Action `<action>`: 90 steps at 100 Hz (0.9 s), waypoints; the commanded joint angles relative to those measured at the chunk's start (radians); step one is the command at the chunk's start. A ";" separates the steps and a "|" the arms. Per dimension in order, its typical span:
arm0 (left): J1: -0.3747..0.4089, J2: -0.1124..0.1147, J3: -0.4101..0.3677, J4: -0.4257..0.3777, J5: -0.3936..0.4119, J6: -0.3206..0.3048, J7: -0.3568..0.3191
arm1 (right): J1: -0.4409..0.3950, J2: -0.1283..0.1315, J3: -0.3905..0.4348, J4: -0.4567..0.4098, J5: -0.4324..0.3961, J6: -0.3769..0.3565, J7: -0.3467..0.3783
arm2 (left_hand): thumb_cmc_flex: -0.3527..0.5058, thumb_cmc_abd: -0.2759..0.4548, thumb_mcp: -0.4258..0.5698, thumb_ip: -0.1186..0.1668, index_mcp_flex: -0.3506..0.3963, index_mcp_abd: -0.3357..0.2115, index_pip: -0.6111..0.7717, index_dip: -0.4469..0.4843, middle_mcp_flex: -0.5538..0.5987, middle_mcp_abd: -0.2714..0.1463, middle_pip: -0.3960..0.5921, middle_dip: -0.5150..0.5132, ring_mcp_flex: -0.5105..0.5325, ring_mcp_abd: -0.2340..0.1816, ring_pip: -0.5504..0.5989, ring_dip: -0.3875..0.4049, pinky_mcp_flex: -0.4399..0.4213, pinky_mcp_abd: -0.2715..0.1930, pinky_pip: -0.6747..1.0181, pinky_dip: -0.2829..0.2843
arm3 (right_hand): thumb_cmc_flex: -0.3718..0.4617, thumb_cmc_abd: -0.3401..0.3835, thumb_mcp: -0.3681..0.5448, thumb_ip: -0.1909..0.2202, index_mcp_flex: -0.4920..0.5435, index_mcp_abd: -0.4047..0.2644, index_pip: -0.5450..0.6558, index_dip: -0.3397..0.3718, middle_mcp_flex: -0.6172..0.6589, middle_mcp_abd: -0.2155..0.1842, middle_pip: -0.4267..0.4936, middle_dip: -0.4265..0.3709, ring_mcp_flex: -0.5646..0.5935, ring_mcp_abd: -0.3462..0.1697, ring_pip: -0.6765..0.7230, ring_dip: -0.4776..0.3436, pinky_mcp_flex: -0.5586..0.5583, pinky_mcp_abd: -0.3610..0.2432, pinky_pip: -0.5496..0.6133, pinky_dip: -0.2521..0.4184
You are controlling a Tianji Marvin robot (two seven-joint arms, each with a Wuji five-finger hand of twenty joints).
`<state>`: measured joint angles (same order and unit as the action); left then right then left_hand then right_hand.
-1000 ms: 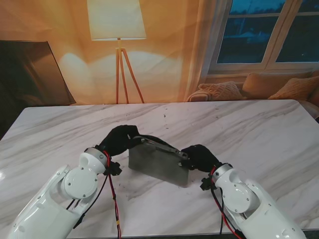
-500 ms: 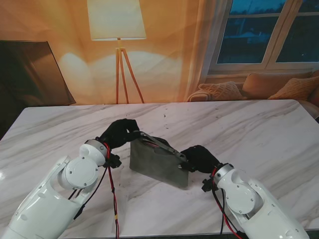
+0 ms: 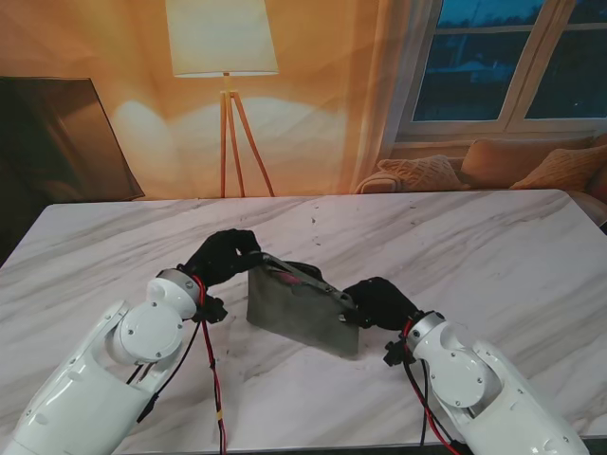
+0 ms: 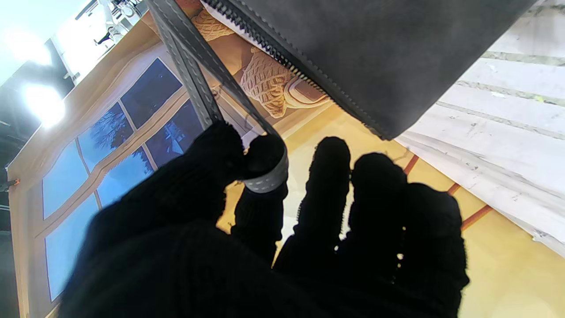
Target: Collect documents into a storage pouch
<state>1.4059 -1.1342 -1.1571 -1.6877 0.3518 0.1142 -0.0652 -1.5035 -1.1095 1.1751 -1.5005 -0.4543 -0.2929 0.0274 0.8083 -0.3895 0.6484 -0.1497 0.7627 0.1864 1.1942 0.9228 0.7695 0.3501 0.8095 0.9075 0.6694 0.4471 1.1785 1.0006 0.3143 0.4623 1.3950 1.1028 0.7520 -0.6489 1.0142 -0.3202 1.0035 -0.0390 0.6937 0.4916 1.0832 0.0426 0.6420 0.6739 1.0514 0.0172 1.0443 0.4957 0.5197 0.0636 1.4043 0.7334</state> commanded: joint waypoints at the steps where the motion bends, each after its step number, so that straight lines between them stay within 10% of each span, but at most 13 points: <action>1: 0.011 0.003 -0.018 -0.016 0.004 0.003 0.001 | -0.006 0.005 0.001 0.013 -0.006 0.017 0.011 | 0.036 0.043 0.001 0.010 -0.009 0.037 0.041 0.010 -0.016 -0.008 -0.005 -0.014 -0.011 0.080 0.000 -0.003 -0.009 -0.069 0.008 -0.005 | 0.100 0.073 0.134 0.065 0.172 -0.141 0.155 0.070 0.008 -0.011 -0.002 0.011 -0.006 -0.043 -0.011 -0.006 -0.015 0.002 -0.010 -0.016; 90: 0.068 0.010 -0.060 -0.063 0.035 -0.027 0.004 | 0.000 -0.002 -0.007 0.015 -0.002 0.059 -0.009 | 0.031 0.040 0.005 0.014 -0.007 0.038 0.042 0.014 -0.012 -0.011 -0.004 -0.012 -0.006 0.078 0.000 -0.001 -0.006 -0.068 0.010 -0.005 | 0.093 0.099 0.094 0.071 0.100 -0.136 0.174 -0.046 -0.031 -0.010 -0.004 0.005 -0.045 -0.039 -0.028 0.002 -0.051 -0.005 -0.027 -0.006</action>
<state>1.4773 -1.1255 -1.2133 -1.7428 0.3834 0.0947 -0.0552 -1.4997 -1.1169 1.1674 -1.4997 -0.4525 -0.2445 0.0022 0.8077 -0.3903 0.6437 -0.1505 0.7627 0.1553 1.1668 0.9155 0.7695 0.3501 0.8096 0.9074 0.6694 0.4471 1.1783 1.0006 0.3143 0.4622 1.3950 1.1028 0.7515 -0.6446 1.0142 -0.3234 1.0037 -0.0502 0.6858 0.4353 1.0715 0.0421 0.6362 0.6748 1.0330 0.0172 1.0326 0.4957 0.4812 0.0640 1.3823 0.7308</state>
